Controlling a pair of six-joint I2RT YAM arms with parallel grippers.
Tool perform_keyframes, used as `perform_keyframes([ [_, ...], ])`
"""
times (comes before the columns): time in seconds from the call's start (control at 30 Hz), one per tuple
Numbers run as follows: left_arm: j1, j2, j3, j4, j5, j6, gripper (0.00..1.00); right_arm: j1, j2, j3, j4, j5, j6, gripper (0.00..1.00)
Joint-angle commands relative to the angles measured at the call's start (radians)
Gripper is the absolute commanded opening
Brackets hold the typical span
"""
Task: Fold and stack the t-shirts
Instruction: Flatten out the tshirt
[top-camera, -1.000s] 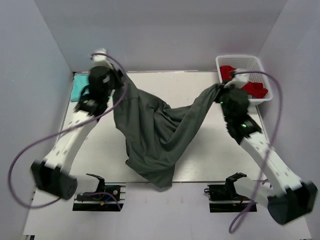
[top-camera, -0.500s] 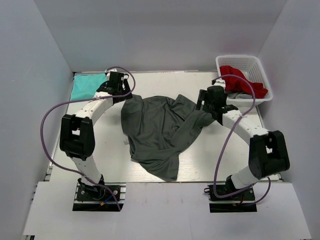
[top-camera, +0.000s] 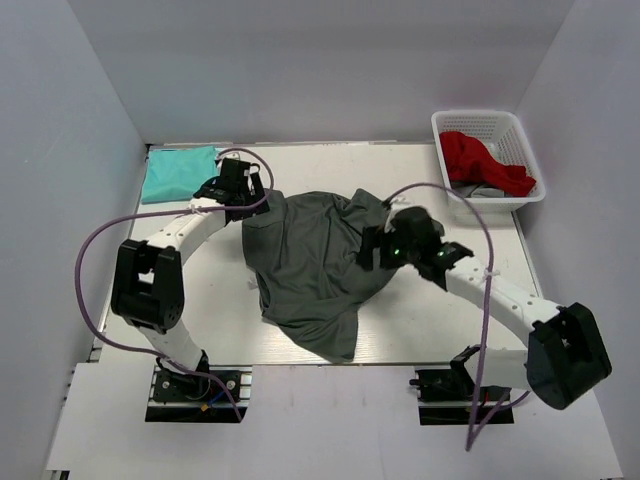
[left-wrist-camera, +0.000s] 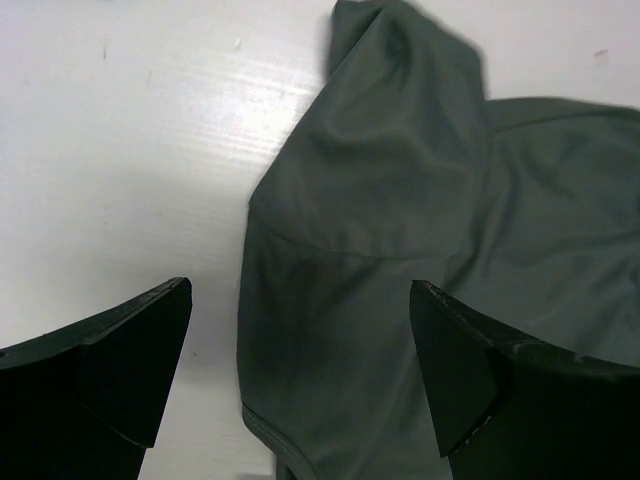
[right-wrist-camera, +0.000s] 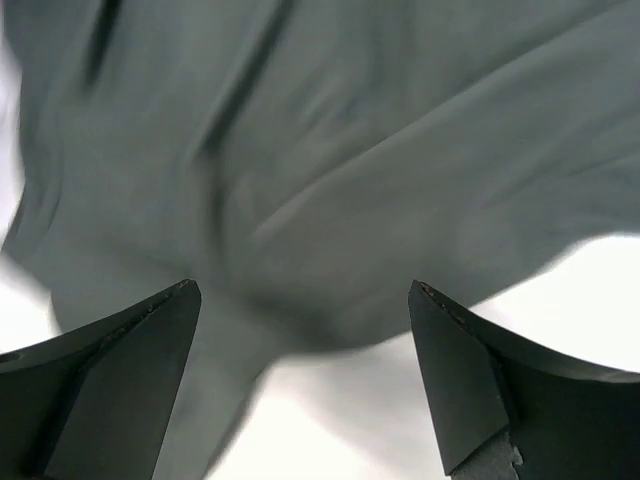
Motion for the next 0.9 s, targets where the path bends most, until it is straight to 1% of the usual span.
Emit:
perform_keyframes([
  [0.0,0.019,0.033,0.012,-0.048,-0.025,-0.038,1.00,0.142,-0.038,-0.050,-0.080,-0.076,0.011,0.90],
  [0.03,0.019,0.033,0.000,-0.048,-0.041,-0.038,1.00,0.171,-0.034,-0.054,-0.089,-0.055,0.020,0.90],
  [0.07,0.019,0.033,-0.026,-0.048,-0.041,-0.047,1.00,0.248,-0.022,-0.065,-0.113,-0.041,0.028,0.90],
  [0.1,0.019,0.033,-0.041,-0.048,-0.030,-0.047,1.00,0.277,-0.008,-0.077,-0.117,-0.019,0.034,0.90],
  [0.17,0.019,0.024,-0.096,-0.019,0.027,-0.047,1.00,0.335,0.009,-0.086,-0.129,-0.016,0.055,0.90],
  [0.2,0.009,0.024,-0.115,0.009,0.040,-0.047,1.00,0.387,0.036,-0.093,-0.132,-0.011,0.065,0.90],
  [0.3,0.000,-0.002,-0.176,0.058,0.114,-0.066,0.95,0.456,0.080,-0.091,-0.150,0.018,0.095,0.90],
  [0.33,0.000,-0.002,-0.210,0.075,0.125,-0.066,0.93,0.467,0.084,-0.091,-0.149,0.018,0.102,0.90],
  [0.4,0.000,-0.002,-0.223,0.087,0.125,-0.075,0.91,0.498,0.106,-0.090,-0.163,0.048,0.126,0.90],
  [0.47,0.000,0.007,-0.223,0.078,0.116,-0.075,0.88,0.516,0.112,-0.096,-0.170,0.062,0.152,0.90],
  [0.5,0.000,0.007,-0.223,0.061,0.116,-0.075,0.88,0.525,0.110,-0.102,-0.173,0.073,0.161,0.90],
  [0.53,0.000,0.007,-0.223,0.061,0.116,-0.086,0.87,0.530,0.104,-0.109,-0.173,0.122,0.172,0.90],
  [0.6,0.000,-0.002,-0.238,0.049,0.129,-0.095,0.87,0.531,0.072,-0.108,-0.170,0.160,0.197,0.90],
  [0.63,0.000,-0.040,-0.249,0.049,0.148,-0.095,0.88,0.527,0.061,-0.106,-0.172,0.221,0.203,0.90],
  [0.67,-0.010,-0.066,-0.262,0.049,0.157,-0.109,0.91,0.525,0.049,-0.105,-0.170,0.235,0.232,0.90],
  [0.7,-0.010,-0.097,-0.290,0.049,0.166,-0.109,0.97,0.524,0.005,-0.100,-0.179,0.263,0.249,0.90],
  [0.73,-0.010,-0.131,-0.302,0.058,0.179,-0.125,1.00,0.507,-0.009,-0.102,-0.189,0.363,0.273,0.90],
  [0.77,-0.023,-0.199,-0.302,0.048,0.179,-0.153,1.00,0.495,-0.021,-0.100,-0.205,0.390,0.333,0.90],
  [0.8,-0.024,-0.235,-0.292,0.020,0.179,-0.171,1.00,0.480,-0.063,-0.091,-0.221,0.460,0.358,0.90],
  [0.83,-0.057,-0.270,-0.283,0.003,0.192,-0.172,1.00,0.438,-0.080,-0.088,-0.221,0.481,0.371,0.90],
  [0.87,-0.072,-0.345,-0.282,0.003,0.212,-0.161,1.00,0.421,-0.101,-0.085,-0.221,0.523,0.391,0.90],
])
